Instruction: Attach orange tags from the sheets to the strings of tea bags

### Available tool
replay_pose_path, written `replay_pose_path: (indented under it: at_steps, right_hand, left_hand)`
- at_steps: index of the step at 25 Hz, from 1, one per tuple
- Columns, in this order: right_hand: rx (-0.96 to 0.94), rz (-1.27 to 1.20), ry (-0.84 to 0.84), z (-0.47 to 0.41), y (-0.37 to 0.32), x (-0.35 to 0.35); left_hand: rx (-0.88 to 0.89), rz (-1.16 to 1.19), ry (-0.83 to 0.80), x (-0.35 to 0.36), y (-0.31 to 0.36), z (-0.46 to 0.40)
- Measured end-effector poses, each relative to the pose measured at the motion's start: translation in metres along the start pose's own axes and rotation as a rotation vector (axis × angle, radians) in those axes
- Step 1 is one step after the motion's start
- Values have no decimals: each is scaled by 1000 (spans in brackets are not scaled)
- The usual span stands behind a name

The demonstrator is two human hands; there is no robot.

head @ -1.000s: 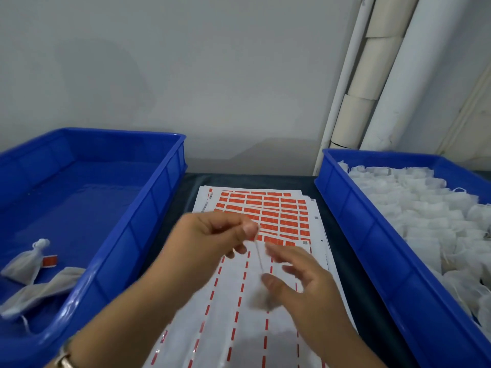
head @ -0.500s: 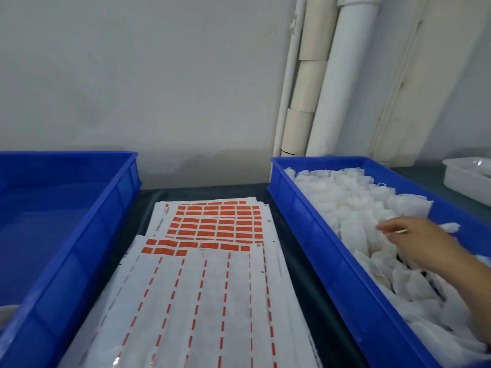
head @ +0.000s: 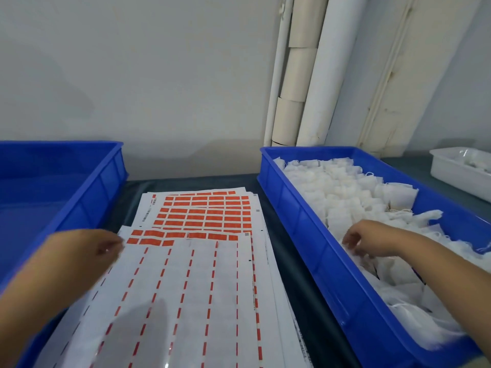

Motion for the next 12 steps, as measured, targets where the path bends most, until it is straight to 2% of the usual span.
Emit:
replay_pose_path:
  at_steps: [3,6,9,12]
  right_hand:
    - [54,22,-115,10,11,11]
    - [35,2,-18,22,7,-5]
    - [-29,82,219,38,-15,-48]
    - [-202,22,528,56,-65,-85]
  left_hand:
    - [147,26,-27,31,52,23]
    - [176,49,-134,69,78,31]
    - [219,81,-129,92,92,29]
    - [288,170,-149,98,107,36]
Point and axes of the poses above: each hand's wrist, its own z-axis away from the middle knuckle, its own x-axis out of the palm, y = z × x, the point moved 5 cm from there along -z, towards the middle knuckle, and after that the axes turned 12 degrees about -x, right-handed, at the moved point
